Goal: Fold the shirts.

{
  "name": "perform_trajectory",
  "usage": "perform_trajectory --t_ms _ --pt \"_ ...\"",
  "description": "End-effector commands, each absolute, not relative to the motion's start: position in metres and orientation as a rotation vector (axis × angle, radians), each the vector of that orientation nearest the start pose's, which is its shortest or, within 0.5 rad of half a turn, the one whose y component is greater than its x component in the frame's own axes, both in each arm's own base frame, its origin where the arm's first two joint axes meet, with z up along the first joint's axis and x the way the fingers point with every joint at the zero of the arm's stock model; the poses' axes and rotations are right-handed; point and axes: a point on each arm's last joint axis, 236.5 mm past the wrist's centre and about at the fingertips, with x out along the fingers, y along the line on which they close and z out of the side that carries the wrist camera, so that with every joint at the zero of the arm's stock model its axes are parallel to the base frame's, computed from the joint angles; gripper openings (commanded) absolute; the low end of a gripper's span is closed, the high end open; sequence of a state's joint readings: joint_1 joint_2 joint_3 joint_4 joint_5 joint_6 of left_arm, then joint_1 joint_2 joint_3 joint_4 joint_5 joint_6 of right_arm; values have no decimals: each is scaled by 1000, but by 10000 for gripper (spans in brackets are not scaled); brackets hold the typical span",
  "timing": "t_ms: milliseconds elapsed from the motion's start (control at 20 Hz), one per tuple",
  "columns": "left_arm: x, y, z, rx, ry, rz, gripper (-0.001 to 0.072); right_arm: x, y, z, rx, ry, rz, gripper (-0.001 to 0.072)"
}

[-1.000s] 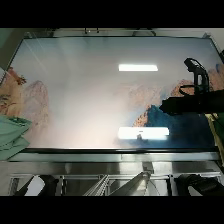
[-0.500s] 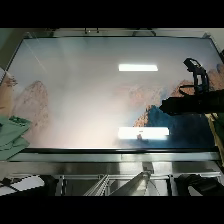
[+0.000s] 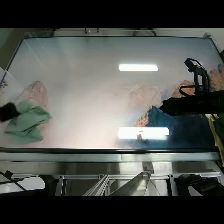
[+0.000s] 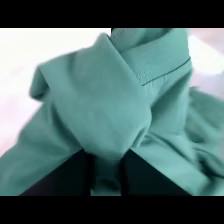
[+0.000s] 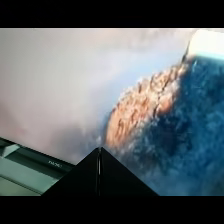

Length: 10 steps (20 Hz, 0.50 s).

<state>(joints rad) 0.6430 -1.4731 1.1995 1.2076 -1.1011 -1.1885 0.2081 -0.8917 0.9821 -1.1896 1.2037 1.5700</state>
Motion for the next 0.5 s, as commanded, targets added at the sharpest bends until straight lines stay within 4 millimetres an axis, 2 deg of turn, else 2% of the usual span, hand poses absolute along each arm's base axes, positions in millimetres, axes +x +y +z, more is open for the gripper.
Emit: perform_trajectory --t_ms 0,50,100,150,200,300,350,450 --pt "445 42 85 -429 929 -290 31 290 146 88 205 1134 428 22" --pt "451 2 107 -405 896 -381 31 290 146 88 205 1134 428 22" --pt "450 -40 119 -375 887 -471 31 290 146 88 205 1135 428 22" --pt "445 -78 123 -348 900 -547 31 290 146 88 205 1134 428 22" --pt "436 -118 121 -323 929 -626 31 290 146 88 205 1134 428 23" --pt "413 -185 104 -283 1007 -754 31 290 146 88 205 1135 428 22" --pt "401 -211 94 -263 1052 -802 27 290 146 88 205 1135 428 23" --pt "382 -251 75 -241 1126 -862 30 290 146 88 205 1134 428 22"
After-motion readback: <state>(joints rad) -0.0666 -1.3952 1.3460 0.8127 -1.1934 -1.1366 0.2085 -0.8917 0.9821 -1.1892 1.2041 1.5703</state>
